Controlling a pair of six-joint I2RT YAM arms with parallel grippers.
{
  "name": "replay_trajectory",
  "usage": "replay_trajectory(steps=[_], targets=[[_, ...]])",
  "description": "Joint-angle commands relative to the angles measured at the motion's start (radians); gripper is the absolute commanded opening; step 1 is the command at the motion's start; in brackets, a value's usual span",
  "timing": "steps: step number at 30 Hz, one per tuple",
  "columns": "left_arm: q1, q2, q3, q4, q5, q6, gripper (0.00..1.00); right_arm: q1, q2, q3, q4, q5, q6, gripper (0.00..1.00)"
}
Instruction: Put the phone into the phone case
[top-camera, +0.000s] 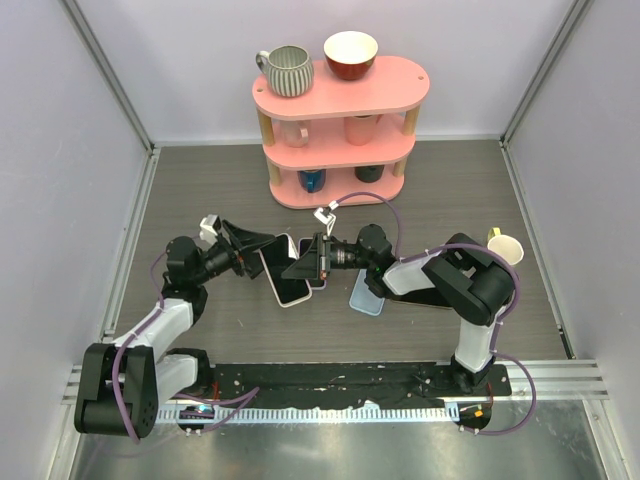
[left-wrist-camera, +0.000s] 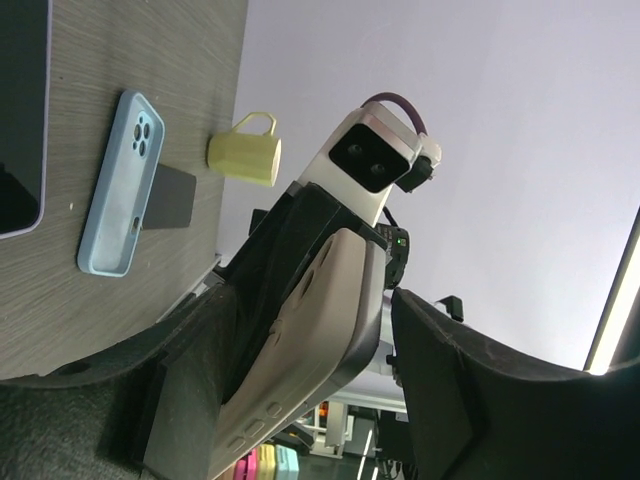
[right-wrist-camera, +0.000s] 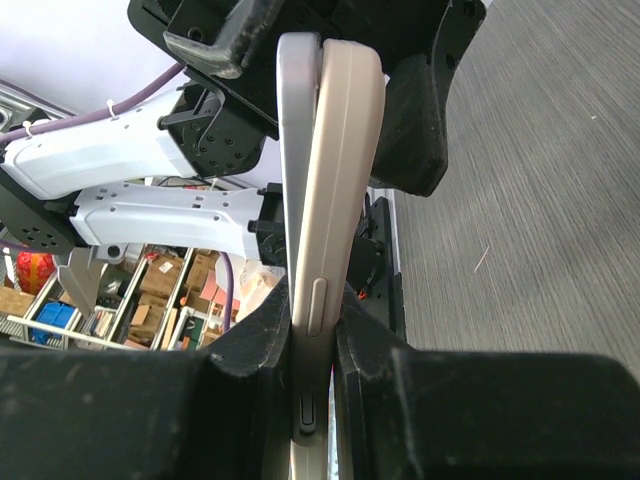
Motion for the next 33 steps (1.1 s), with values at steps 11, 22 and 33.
replay_trajectory(steps=[11, 22, 33], targets=[[-0.002, -0.017, 0.013, 0.008, -0.005, -0.005, 0.69, 0.01, -0.033, -0.012, 0.161, -0.006, -0.029, 0.05], [-0.003, -0.006, 0.001, -0.055, 0.007, 0.012, 0.51, 0.018, -0.038, -0.003, 0.156, 0.0, -0.037, 0.05], [-0.002, 0.014, 0.033, -0.052, 0.039, 0.073, 0.05, 0.018, -0.03, 0.029, 0.109, 0.008, -0.032, 0.34]])
